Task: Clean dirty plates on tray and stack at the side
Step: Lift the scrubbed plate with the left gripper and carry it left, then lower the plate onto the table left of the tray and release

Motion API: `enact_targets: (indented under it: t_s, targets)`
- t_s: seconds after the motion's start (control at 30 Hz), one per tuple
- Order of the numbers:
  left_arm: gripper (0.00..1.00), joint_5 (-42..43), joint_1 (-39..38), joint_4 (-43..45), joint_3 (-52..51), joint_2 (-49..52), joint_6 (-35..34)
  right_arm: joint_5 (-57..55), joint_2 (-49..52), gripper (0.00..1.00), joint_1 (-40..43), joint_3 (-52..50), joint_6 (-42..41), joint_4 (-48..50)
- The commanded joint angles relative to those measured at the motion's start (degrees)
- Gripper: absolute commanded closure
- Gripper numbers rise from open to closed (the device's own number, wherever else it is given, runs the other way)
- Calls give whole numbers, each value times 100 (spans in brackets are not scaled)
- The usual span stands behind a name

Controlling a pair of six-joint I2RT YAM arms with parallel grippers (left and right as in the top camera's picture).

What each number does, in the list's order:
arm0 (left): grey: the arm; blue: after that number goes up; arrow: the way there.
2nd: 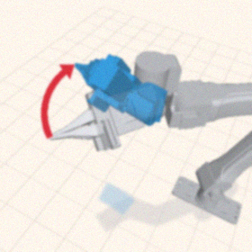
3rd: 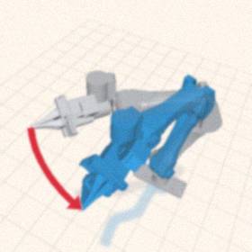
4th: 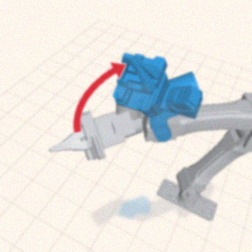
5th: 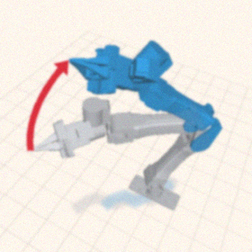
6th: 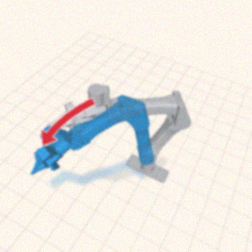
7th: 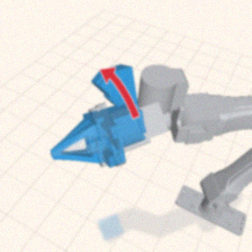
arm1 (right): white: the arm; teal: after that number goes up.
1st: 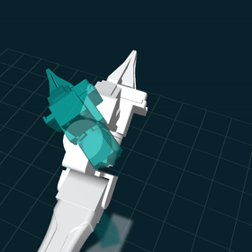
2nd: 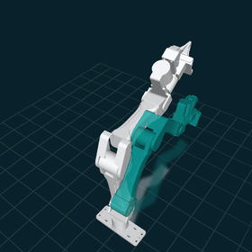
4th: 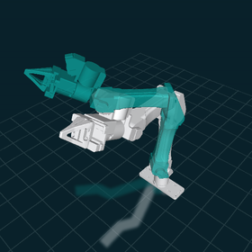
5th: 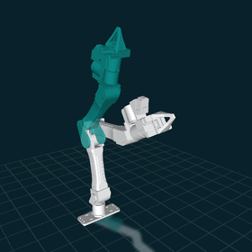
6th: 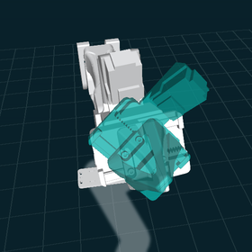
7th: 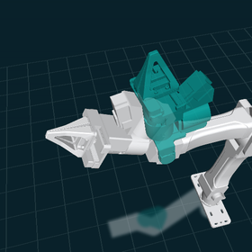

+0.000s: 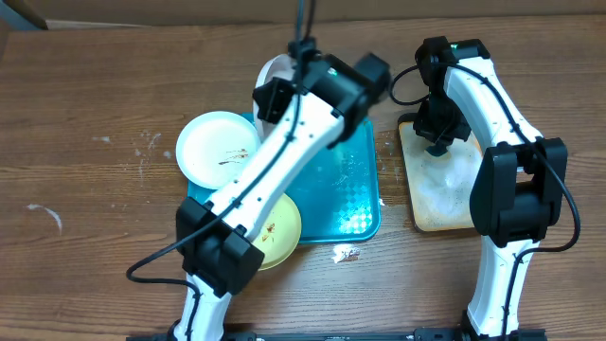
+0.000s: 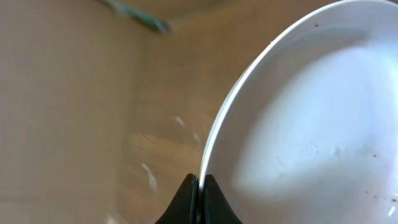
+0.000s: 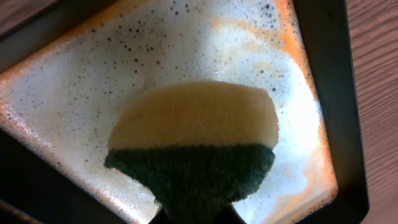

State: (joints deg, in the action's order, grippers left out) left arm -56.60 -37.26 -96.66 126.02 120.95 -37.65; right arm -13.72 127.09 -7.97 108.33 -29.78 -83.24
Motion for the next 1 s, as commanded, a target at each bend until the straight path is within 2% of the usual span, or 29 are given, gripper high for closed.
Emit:
enact_targets:
  t_s: [0.0,0.17,0.3,0.43,0.77,0.87,0.97]
  targets:
    - [96,1729,581,-15,116,-74,-461,-17,55,96,0,162,-20,-4]
    - [96,2951,1296,140,127,-208,-595,-17,52,96,0,162,-20,-26]
    - [96,4194,1869,686,127,-605,-13,-17,52,96,0,162,-20,-26]
    - [96,5272,2581,1021,127,-1054,192,-15,52,96,0,162,-17,-35]
    - [95,5687,4802,382,57,-1298,669,94,52,96,0,162,-15,-94]
    - [95,5720,5348,378,35,-1298,793,114,52,96,0,162,-11,-122]
    - [96,6131,5825,579,-46,-1298,1058,249,52,96,0,162,101,-129]
